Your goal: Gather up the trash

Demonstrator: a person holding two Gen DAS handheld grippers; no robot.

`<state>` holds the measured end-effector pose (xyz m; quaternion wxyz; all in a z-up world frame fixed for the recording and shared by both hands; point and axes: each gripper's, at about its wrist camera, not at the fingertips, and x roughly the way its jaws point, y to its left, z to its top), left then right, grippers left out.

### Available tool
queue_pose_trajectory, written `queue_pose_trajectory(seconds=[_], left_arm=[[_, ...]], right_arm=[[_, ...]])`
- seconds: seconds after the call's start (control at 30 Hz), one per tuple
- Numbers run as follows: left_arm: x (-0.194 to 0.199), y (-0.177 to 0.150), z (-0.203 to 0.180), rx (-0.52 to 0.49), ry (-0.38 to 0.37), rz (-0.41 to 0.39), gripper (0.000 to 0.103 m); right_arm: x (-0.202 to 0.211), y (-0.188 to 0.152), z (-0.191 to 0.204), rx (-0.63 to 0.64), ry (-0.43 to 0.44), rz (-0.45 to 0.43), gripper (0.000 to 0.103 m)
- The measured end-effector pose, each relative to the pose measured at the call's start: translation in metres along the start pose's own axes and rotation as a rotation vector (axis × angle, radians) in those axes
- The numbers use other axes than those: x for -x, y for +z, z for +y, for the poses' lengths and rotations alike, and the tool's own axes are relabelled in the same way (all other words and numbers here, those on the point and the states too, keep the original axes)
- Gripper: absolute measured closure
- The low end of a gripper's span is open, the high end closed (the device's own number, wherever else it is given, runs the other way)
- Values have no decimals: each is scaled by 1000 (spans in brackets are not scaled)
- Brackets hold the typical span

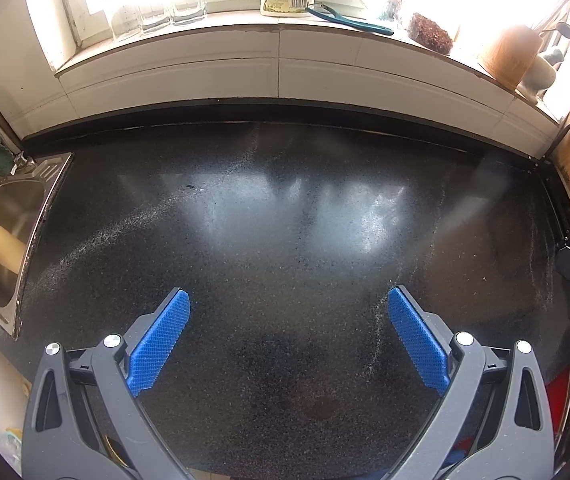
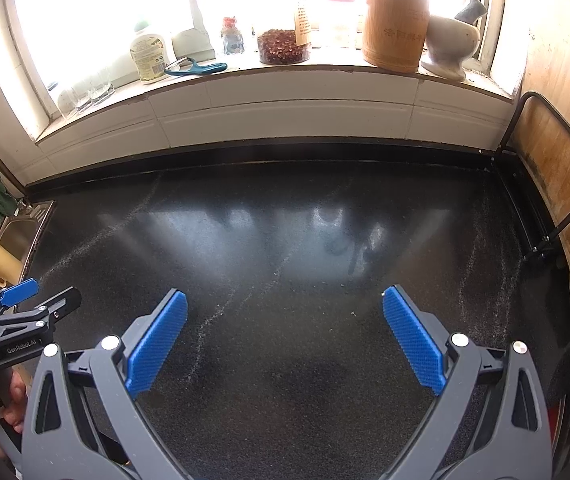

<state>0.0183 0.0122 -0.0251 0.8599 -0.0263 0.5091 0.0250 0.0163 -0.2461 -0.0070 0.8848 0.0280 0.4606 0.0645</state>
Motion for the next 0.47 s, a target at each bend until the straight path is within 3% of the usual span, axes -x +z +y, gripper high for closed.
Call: queue_pose_trajectory(seconds=[0.47], left_arm=[[-13,2,5,9,-15,4,7]], right_arm=[[-11,-4,-6,-2,13,4,8]])
